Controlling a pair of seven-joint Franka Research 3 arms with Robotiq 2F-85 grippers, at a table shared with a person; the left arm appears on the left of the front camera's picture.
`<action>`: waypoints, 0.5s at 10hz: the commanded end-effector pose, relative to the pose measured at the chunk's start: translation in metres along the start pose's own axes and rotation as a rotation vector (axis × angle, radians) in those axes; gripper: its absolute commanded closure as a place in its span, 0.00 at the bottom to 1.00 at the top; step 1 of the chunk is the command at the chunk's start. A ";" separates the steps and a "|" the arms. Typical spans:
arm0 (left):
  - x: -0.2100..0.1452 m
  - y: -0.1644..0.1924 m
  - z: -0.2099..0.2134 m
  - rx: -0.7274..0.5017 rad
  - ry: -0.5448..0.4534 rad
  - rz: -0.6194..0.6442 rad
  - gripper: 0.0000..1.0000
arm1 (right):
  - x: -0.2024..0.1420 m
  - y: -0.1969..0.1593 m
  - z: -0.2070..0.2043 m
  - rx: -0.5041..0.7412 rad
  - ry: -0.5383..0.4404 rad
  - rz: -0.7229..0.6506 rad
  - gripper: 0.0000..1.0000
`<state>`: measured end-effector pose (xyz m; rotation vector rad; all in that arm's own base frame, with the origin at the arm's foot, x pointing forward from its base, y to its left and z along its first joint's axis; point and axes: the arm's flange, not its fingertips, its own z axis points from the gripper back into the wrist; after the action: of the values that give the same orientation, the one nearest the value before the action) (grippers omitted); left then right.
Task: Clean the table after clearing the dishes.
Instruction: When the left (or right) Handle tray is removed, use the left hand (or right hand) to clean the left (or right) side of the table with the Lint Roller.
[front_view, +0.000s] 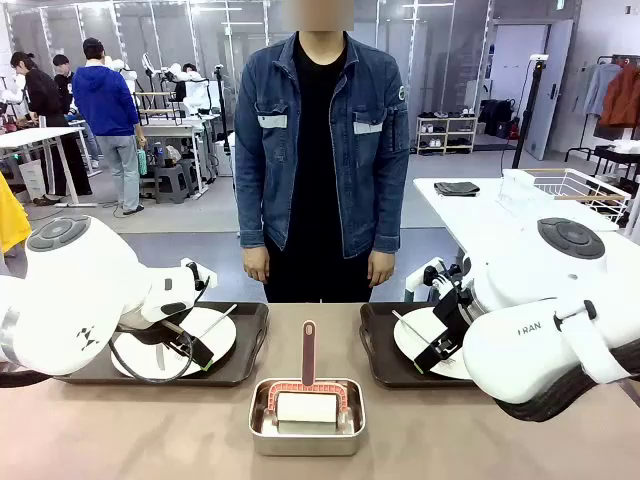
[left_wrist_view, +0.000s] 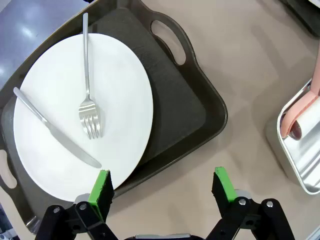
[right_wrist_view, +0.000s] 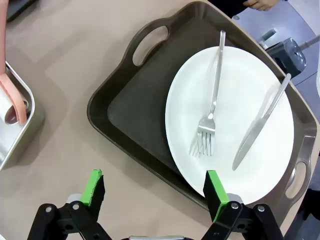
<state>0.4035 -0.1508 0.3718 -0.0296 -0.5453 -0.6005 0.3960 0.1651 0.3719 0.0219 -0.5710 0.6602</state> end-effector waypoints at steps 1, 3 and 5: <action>0.000 0.000 0.000 0.000 0.000 0.000 0.00 | 0.000 0.000 0.000 0.000 0.000 0.000 0.00; 0.000 0.000 0.000 0.000 0.000 0.000 0.00 | 0.000 0.000 0.000 0.000 0.000 0.000 0.00; 0.000 0.000 0.000 0.000 0.000 0.000 0.00 | 0.000 0.000 0.000 0.000 0.000 0.000 0.00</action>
<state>0.4034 -0.1511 0.3718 -0.0296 -0.5453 -0.6013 0.3962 0.1648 0.3719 0.0211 -0.5710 0.6607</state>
